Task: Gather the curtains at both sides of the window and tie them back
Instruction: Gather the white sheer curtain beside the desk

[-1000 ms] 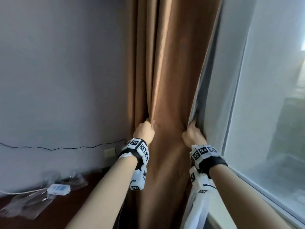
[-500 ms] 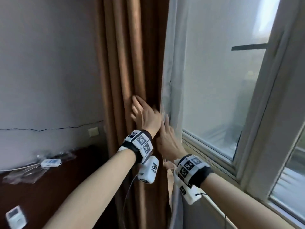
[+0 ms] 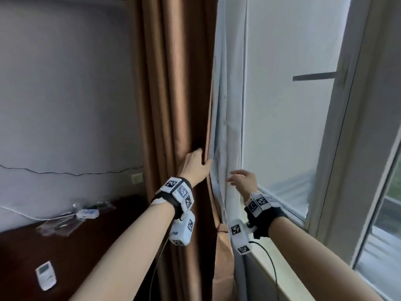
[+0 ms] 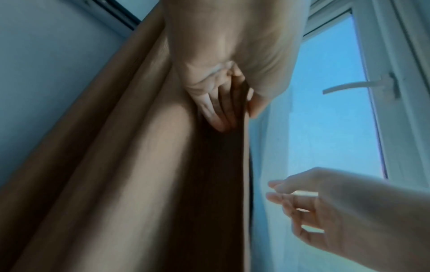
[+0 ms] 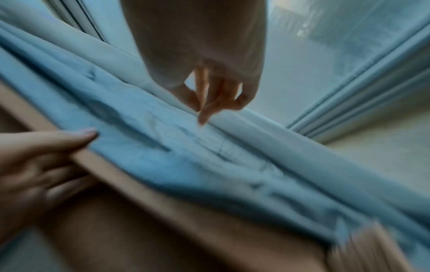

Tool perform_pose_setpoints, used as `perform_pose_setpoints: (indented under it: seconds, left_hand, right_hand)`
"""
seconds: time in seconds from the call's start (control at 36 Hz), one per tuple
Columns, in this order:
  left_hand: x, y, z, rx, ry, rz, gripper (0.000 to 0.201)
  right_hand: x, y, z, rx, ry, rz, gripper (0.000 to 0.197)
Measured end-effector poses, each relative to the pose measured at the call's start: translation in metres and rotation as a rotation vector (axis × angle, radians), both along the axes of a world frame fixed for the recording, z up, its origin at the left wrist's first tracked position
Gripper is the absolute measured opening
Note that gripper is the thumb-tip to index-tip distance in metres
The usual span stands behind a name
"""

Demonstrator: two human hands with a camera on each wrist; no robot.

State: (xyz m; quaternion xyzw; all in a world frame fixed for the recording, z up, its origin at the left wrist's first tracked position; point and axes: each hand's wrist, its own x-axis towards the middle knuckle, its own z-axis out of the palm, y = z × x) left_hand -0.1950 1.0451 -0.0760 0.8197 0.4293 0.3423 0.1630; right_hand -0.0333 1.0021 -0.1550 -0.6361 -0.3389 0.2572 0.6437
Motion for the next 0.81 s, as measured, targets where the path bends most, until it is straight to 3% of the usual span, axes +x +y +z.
perform_pose_setpoints:
  seconds: [0.03,0.06,0.14,0.17,0.22,0.36,0.5,0.56,0.64,0.72,0.81]
  left_hand:
    - [0.003,-0.001,-0.002,0.007,-0.021,0.008,0.021]
    - [0.007,0.000,-0.005,0.017,-0.025,0.028,0.027]
    - [0.015,-0.004,-0.004,-0.005,-0.025,0.063,0.019]
    - [0.019,-0.005,-0.004,-0.030,-0.014,0.071,0.037]
    - [0.024,-0.012,-0.003,-0.062,-0.002,0.085,0.064]
    - [0.034,-0.016,-0.013,0.258,-0.073,0.086,0.080]
    - [0.048,-0.025,-0.014,0.319,0.157,0.044,0.094]
    - [0.052,-0.024,-0.016,0.261,0.221,0.086,0.083]
    - [0.055,-0.013,-0.026,0.206,0.267,0.169,0.041]
    - [0.058,-0.006,-0.031,0.176,0.248,0.218,0.023]
    - [0.059,-0.001,-0.034,0.147,0.229,0.209,0.019]
  right_hand:
    - [0.010,0.007,-0.001,-0.026,-0.014,-0.051,0.028]
    - [0.018,0.014,-0.002,-0.065,-0.060,-0.073,0.037]
    - [0.041,0.036,-0.003,-0.165,-0.292,0.028,0.063]
    - [0.046,0.042,-0.002,-0.190,-0.364,0.064,0.067]
    - [0.055,0.054,-0.005,-0.232,-0.467,0.096,0.067]
    - [0.066,0.072,-0.012,-0.208,-0.500,0.084,0.043]
    - [0.074,0.081,-0.020,-0.214,-0.506,0.121,0.045]
    - [0.078,0.085,-0.022,-0.205,-0.540,0.121,0.030]
    - [0.081,0.086,-0.024,-0.196,-0.582,0.117,0.022]
    - [0.083,0.087,-0.025,-0.175,-0.537,0.155,0.042]
    - [0.086,0.088,-0.025,-0.195,-0.508,0.199,0.061]
